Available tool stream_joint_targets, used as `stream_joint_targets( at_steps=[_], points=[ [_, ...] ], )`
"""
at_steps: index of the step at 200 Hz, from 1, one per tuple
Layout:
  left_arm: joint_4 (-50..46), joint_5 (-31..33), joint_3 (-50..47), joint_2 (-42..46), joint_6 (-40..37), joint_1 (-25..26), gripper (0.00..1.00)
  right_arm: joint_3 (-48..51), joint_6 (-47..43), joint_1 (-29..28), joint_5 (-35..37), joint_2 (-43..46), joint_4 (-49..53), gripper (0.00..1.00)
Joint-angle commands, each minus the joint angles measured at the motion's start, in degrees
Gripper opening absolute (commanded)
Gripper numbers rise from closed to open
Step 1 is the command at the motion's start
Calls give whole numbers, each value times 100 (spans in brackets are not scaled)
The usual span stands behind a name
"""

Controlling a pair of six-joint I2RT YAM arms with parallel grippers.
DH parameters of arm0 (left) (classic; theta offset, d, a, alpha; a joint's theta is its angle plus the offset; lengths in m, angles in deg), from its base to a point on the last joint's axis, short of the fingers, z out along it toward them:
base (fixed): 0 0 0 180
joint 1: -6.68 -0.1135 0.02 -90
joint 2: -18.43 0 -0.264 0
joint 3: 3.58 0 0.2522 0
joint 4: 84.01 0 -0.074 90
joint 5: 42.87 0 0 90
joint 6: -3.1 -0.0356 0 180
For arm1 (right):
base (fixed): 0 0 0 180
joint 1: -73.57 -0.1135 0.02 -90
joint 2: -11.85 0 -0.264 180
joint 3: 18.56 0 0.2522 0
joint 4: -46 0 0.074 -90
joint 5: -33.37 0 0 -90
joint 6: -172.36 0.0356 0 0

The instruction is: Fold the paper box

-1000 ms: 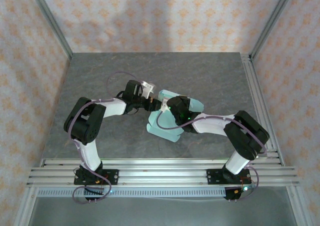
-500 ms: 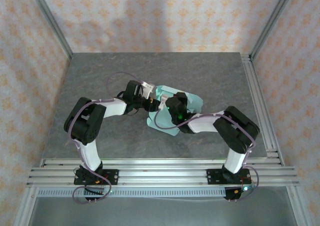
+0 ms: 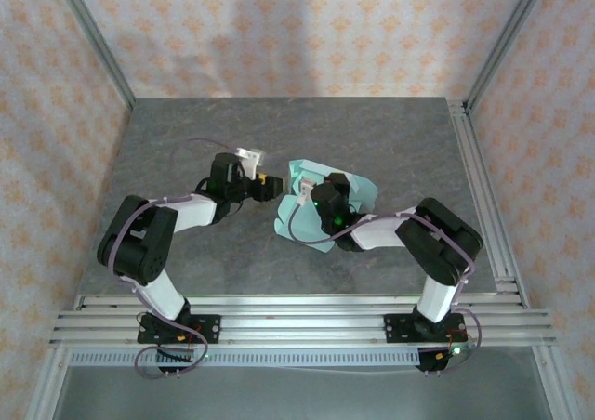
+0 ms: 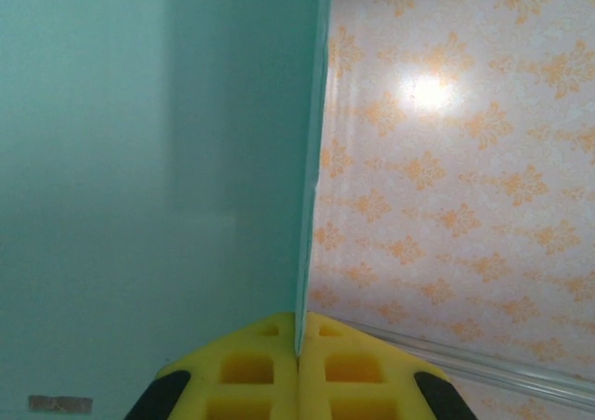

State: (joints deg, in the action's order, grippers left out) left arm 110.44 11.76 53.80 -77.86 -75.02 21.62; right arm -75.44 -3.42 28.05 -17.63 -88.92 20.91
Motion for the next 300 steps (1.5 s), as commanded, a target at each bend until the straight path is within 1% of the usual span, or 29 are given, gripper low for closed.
stream_joint_targets(
  at_steps=[1, 19, 54, 83, 112, 116, 126, 149, 212, 257, 281, 300],
  points=[
    [669, 266, -89, 54, 476, -224, 69, 136, -47, 43, -79, 54, -245, 0],
    [-53, 162, 364, -232, 214, -246, 69, 145, -126, 43, -86, 8, -450, 0],
    [-552, -541, 1027, -821, -95, -212, 66, 128, -247, 43, -95, -87, -667, 0],
    [-1065, -760, 1449, -1102, -488, -64, 66, 169, -316, 43, -106, -166, -781, 0],
    [-1180, -906, 1694, -1278, -598, 24, 66, 172, -278, 43, -110, -227, -770, 0],
    [-1198, -932, 1729, -1450, -614, 40, 66, 172, -274, 43, -117, -224, -758, 0],
    [-1257, -1014, 1827, -1559, -664, 60, 66, 163, -260, 43, -135, -224, -719, 0],
    [-1403, -1204, 1979, -1665, -769, 123, 66, 163, -196, 53, -164, -193, -576, 0],
    [-1316, -1270, 1818, -1518, -939, 209, 68, 154, -37, 87, -233, -181, -353, 0],
    [-1326, -1393, 1955, -1691, -934, 276, 67, 150, 44, 87, -288, -164, -204, 0],
    [-1379, -1197, 2080, -1781, -856, 350, 67, 145, 110, 71, -344, -115, -89, 0],
    [-1255, -940, 2117, -1858, -649, 377, 63, 145, 255, 51, -465, -26, 115, 0]
  ],
)
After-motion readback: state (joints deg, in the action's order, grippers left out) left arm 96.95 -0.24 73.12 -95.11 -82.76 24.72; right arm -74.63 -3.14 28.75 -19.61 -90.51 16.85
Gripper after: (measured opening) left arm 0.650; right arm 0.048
